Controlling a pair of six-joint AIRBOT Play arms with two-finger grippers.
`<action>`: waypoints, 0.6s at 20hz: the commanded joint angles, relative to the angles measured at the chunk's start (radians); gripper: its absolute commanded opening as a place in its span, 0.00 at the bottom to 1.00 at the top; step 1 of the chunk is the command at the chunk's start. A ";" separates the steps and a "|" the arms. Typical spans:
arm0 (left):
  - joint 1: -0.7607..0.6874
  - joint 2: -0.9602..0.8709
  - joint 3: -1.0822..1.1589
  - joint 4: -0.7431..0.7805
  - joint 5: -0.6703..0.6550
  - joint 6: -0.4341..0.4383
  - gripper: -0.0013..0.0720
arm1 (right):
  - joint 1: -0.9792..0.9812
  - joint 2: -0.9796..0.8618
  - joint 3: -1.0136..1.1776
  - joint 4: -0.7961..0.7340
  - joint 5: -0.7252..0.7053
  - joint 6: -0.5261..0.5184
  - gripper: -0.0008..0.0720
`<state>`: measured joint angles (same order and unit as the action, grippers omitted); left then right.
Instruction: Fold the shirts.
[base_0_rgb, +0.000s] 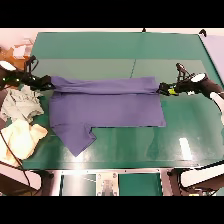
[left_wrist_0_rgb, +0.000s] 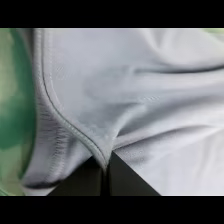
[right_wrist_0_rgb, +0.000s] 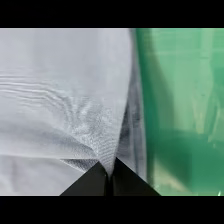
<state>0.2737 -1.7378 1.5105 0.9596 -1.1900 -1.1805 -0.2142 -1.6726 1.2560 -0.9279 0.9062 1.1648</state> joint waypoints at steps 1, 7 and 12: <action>0.004 0.002 0.085 -0.005 -0.131 -0.002 0.05 | -0.013 0.014 0.062 -0.018 0.100 0.006 0.03; 0.005 -0.006 0.074 0.045 -0.092 -0.036 0.05 | -0.017 0.014 0.043 -0.038 0.101 0.014 0.03; 0.005 -0.007 0.069 0.053 -0.097 -0.043 0.05 | -0.015 0.014 0.004 -0.038 0.076 0.013 0.03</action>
<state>0.2779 -1.7439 1.5795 1.0016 -1.2915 -1.2179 -0.2302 -1.6585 1.2785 -0.9615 1.0000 1.1774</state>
